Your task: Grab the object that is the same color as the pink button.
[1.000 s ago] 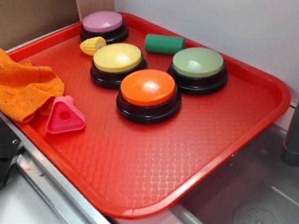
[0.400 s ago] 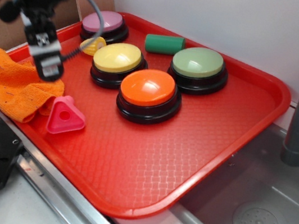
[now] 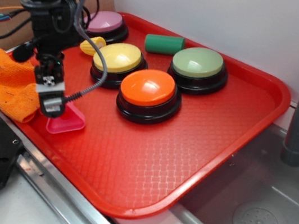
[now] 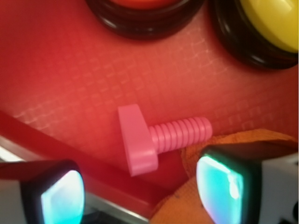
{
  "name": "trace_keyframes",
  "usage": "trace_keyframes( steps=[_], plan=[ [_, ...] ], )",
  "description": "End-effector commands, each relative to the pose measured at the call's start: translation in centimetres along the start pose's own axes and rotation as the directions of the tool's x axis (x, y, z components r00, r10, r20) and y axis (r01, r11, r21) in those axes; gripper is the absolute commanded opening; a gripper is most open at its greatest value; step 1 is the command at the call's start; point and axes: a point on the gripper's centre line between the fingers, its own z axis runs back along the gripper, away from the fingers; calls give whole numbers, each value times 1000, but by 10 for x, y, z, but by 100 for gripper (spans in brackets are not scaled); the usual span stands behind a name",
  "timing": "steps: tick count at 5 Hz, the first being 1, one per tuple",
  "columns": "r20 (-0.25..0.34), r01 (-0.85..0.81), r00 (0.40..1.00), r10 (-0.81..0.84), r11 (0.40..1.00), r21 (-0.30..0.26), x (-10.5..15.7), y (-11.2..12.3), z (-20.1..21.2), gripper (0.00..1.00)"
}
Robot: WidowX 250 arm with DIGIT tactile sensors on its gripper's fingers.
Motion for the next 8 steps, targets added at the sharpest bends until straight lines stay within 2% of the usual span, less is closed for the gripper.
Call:
trace_keyframes(
  steps=[1,3,4,5,6,7,8],
  plan=[
    [6,49,999,-49,999,24,5,-1,-10,0],
    [40,31,999,-33,998,48,15,-4,-6,0],
    [27,23,999,-24,999,35,19,-3,-11,0],
    [61,-41,997,38,999,35,14,-3,8,0],
    [53,-227,973,225,973,47,9,4,52,0],
    [90,-383,920,381,924,8,1,13,83,0],
    [158,-527,832,531,847,-70,-9,24,110,0]
  ],
)
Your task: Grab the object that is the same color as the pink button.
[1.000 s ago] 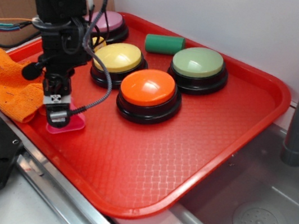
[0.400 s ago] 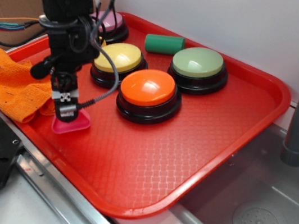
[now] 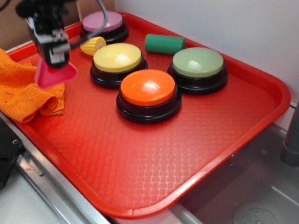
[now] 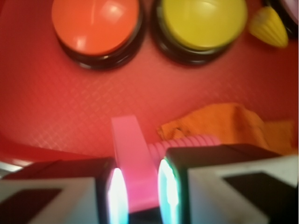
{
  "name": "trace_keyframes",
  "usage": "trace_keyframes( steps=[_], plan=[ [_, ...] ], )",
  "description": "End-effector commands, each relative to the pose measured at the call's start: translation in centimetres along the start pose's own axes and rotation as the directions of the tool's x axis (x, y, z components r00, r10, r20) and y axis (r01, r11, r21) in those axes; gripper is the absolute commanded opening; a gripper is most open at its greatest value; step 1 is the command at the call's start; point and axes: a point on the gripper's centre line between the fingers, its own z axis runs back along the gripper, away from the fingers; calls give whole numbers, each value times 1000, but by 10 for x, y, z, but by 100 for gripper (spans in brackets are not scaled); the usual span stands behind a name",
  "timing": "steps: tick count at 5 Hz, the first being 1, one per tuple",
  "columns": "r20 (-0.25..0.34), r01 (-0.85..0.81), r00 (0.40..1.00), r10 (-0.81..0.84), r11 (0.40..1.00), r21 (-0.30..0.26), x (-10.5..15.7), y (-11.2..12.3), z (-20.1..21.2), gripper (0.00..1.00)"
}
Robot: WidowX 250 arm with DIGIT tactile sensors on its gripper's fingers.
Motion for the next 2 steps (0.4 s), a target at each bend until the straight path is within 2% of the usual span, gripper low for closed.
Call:
trace_keyframes(
  steps=[1,2],
  plan=[
    [168,-208,964,208,978,-20,2,18,61,0],
    [41,-183,982,183,983,-1,5,27,58,0]
  ],
)
